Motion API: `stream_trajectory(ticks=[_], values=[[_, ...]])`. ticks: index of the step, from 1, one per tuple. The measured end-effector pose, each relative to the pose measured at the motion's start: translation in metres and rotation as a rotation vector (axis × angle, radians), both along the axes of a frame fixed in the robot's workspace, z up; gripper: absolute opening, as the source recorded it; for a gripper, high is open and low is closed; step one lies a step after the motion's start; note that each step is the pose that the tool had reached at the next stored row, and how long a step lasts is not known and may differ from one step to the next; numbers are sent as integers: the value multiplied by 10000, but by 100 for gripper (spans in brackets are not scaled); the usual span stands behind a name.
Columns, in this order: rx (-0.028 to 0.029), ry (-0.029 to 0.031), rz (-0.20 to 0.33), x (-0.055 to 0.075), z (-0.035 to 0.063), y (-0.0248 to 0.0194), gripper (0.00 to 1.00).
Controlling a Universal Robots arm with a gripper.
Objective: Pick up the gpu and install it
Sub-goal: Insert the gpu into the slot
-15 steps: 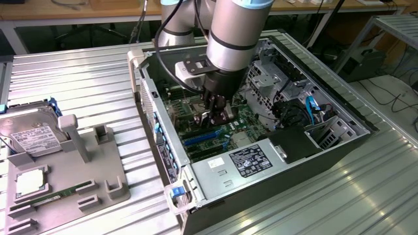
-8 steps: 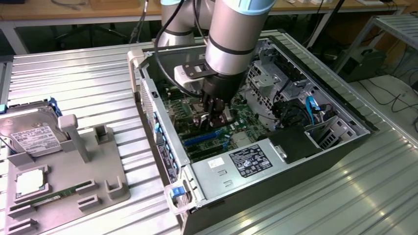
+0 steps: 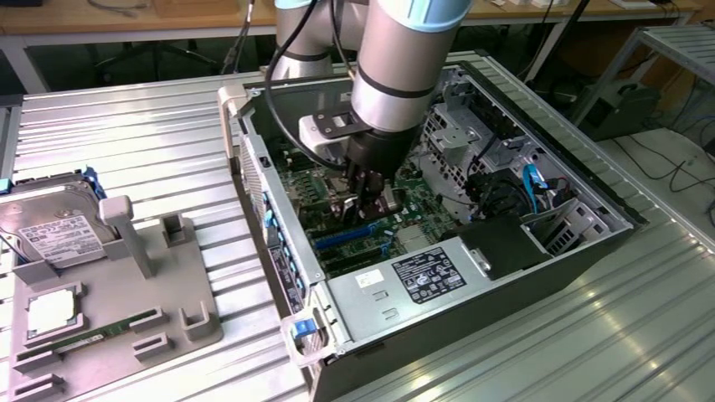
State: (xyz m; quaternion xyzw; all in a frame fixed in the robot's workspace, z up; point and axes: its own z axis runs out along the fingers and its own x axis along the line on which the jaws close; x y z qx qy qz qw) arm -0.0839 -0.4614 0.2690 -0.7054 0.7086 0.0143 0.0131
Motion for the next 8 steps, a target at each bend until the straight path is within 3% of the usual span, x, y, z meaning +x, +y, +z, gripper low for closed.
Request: stream_trajectory(ticks=[8], values=[[-1,0,1,-48,-107,4,28]])
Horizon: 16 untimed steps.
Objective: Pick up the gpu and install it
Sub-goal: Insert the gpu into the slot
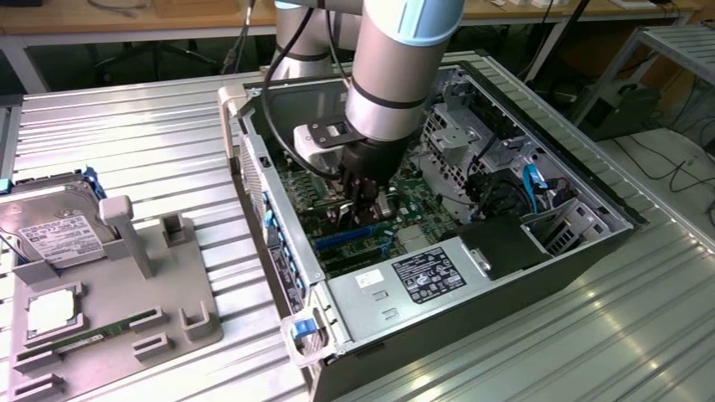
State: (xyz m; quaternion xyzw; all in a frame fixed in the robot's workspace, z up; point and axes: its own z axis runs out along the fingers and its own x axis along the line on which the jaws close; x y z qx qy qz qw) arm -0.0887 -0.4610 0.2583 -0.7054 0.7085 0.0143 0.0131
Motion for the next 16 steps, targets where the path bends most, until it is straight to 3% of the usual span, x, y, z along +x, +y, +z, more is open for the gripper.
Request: stream_trajectory(ticks=[16], values=[[-1,1,0,-15,-123,32,28]])
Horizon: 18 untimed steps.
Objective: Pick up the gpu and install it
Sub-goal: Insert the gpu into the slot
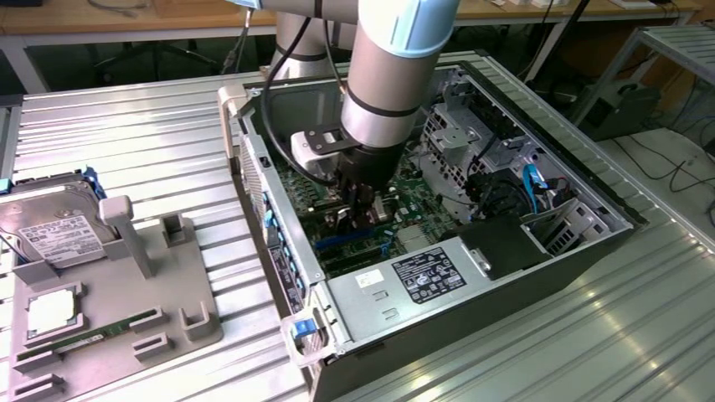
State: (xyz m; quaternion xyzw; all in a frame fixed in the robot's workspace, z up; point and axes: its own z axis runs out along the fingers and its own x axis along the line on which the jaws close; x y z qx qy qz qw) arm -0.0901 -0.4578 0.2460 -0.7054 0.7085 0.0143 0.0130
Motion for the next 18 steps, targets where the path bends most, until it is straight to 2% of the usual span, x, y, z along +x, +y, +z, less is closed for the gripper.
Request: stream_trajectory(ticks=[18], values=[[0,1,0,-1,-29,0,28]])
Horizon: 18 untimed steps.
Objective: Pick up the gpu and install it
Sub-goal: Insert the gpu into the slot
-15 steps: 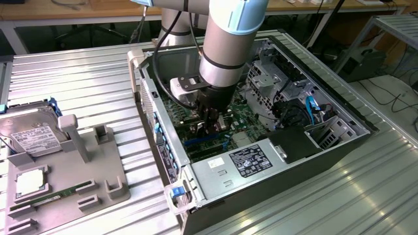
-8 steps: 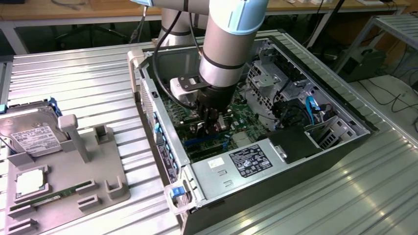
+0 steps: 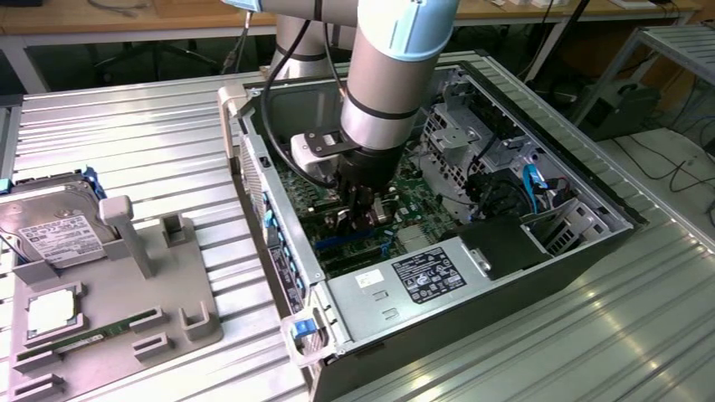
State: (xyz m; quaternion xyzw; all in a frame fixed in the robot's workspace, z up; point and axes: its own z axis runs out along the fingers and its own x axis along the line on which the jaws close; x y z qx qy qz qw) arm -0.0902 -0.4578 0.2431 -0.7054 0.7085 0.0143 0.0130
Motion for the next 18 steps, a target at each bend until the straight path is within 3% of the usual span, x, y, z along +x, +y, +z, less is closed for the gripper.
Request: stream_trajectory(ticks=[15,18], values=[[-2,2,-1,-6,-32,0,28],[-3,25,1,-14,-42,0,28]])
